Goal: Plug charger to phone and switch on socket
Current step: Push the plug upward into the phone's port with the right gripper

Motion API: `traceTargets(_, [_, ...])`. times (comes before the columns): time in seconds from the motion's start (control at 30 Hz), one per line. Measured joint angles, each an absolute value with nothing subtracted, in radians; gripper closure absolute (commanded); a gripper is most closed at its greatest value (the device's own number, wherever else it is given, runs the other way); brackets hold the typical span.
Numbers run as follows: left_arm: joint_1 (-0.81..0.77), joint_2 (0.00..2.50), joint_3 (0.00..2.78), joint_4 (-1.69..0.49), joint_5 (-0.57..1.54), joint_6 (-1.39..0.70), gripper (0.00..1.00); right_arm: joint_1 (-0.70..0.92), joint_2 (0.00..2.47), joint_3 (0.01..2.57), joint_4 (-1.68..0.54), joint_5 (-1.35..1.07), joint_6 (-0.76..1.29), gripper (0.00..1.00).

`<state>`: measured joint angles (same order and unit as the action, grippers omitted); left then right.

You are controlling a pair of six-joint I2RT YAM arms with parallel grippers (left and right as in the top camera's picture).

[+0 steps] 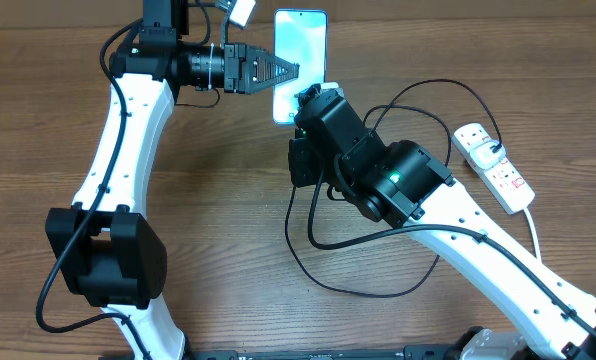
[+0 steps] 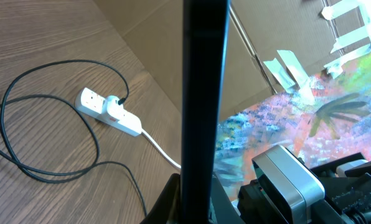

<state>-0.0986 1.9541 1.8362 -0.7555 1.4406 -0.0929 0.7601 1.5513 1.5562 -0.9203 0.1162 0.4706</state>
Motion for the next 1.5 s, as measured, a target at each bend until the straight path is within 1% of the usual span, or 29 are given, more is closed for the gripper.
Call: traceTargets(1.5, [-0.099, 1.954, 1.836, -0.756, 1.463, -0.086, 0.96, 0.760, 1.554, 1.556, -0.918, 0.119, 0.470, 0.96])
